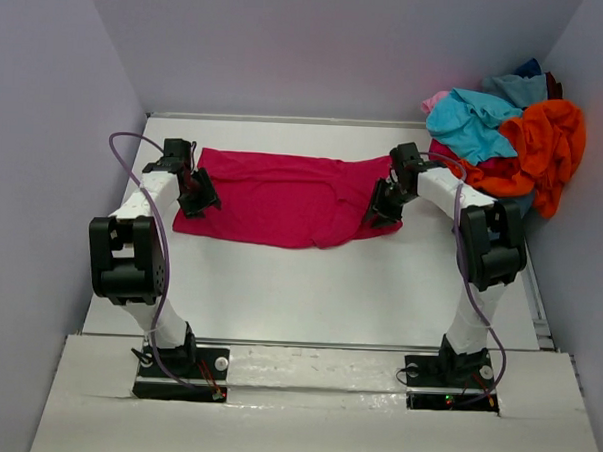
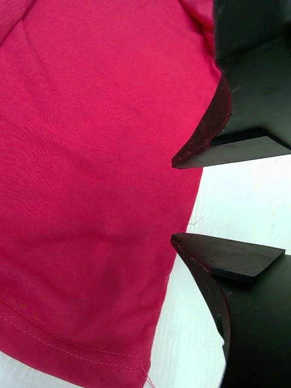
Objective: Fold and stack the t-shirts
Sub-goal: Fold the tshirt
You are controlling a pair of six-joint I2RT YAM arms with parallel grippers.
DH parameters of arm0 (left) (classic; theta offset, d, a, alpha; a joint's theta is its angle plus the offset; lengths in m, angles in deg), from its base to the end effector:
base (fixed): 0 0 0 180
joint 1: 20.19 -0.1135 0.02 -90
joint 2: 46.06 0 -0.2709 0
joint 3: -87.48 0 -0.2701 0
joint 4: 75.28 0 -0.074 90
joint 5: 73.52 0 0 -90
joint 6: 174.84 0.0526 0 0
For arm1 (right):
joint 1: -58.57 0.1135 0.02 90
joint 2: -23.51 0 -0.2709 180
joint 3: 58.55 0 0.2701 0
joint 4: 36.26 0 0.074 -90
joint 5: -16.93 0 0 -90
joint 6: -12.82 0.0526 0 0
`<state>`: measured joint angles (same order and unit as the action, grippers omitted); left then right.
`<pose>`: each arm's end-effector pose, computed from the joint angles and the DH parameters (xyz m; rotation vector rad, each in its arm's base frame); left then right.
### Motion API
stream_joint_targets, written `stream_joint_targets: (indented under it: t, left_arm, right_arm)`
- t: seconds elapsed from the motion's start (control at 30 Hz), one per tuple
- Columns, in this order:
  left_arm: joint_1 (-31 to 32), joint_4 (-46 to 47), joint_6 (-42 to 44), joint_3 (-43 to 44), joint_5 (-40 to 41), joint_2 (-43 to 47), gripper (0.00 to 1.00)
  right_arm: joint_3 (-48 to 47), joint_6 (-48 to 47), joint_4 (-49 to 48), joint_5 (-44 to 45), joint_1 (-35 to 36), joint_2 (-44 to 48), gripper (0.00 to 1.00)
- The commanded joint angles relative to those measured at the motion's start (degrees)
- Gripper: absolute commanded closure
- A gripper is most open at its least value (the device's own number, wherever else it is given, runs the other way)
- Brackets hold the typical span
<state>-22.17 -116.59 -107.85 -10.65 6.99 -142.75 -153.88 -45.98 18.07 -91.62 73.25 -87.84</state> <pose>0.3829 0.0046 0.2089 -0.4922 2.5211 -0.3523 0.4019 0.1226 0.1746 0.3339 2.8679 0.6289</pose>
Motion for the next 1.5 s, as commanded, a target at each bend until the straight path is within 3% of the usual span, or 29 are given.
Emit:
stream_joint_targets:
  t: [0.0, 0.7, 1.47]
  left_arm:
    - [-0.1, 0.2, 0.5, 1.2, -0.3, 1.1, 0.43]
    - [-0.1, 0.3, 0.5, 0.6, -0.3, 1.0, 0.43]
    - [-0.1, 0.3, 0.8, 0.8, -0.3, 0.1, 0.43]
  right_arm:
    - [-0.2, -1.3, -1.2, -1.4, 0.3, 2.4, 0.59]
    - [-8.1, -1.8, 0.9, -2.7, 3.9, -5.6, 0.59]
    - [-8.7, -3.1, 4.6, 3.5, 3.9, -2.0, 0.59]
